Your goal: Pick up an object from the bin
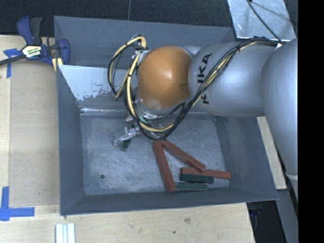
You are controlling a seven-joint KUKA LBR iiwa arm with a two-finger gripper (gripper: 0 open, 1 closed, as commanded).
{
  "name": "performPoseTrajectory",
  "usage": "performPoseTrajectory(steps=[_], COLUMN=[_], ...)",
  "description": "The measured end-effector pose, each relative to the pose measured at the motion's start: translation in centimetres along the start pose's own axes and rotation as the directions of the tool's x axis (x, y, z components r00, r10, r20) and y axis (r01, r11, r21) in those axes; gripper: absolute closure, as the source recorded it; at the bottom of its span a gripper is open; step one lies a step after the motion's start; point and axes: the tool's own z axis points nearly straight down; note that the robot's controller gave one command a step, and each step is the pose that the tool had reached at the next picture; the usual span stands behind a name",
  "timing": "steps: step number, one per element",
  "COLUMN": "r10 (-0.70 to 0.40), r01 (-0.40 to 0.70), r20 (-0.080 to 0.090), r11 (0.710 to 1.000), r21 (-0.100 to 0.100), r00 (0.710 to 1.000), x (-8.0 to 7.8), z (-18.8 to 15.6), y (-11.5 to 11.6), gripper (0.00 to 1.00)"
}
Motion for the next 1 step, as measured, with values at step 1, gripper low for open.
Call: performPoseTrajectory(steps=[1], r10=[-0.001], r01=[0.001], r20=[0.003], r11=[1.0], r21=[0.001], r00=[1.0], x=[-0.32], z=[-0.12], y=[-0.03], gripper=[1.0])
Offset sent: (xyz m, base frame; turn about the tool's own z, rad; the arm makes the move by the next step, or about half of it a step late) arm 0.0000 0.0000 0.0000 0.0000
